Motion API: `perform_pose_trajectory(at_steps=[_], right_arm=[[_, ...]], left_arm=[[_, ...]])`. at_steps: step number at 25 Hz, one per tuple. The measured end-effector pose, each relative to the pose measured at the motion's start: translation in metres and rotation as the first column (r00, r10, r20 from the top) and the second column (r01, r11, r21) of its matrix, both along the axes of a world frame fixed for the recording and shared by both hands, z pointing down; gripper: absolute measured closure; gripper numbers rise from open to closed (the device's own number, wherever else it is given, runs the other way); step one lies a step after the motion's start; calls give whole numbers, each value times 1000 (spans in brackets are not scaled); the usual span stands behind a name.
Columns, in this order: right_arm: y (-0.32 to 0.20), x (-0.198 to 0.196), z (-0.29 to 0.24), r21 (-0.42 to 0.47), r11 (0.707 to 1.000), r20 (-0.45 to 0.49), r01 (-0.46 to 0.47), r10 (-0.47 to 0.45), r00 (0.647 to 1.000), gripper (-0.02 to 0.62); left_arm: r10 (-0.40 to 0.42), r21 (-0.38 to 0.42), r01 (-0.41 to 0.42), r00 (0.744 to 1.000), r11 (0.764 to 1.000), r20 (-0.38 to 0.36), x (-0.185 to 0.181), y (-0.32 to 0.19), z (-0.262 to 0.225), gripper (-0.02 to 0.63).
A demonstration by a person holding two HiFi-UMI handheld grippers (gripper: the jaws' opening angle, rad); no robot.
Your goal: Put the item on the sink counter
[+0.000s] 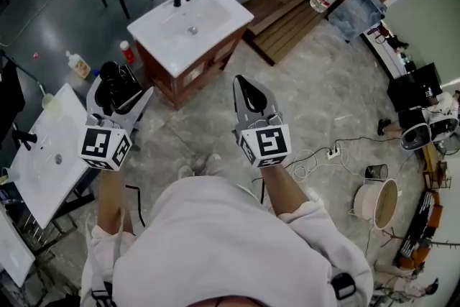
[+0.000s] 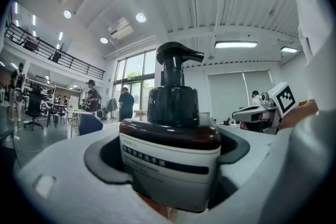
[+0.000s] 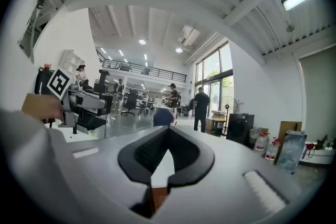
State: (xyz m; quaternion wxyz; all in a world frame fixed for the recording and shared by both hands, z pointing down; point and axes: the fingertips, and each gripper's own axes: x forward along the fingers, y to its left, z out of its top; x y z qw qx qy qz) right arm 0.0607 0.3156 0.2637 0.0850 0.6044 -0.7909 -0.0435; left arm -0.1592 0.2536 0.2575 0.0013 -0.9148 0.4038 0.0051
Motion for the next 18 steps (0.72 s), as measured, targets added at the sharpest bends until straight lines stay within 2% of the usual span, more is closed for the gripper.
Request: perform_pose_trajectory(at_steps=[8, 18], right_arm=[[-37, 12, 5, -5, 1000, -4, 8, -8, 1000, 592], [-114, 43, 12, -16, 997, 1, 72, -72, 997, 592]], left_arm=[[9, -1, -9, 1000, 1000, 3, 18, -38, 2, 143], [-23, -7, 23, 1000, 1000, 8, 57, -103, 7, 144]])
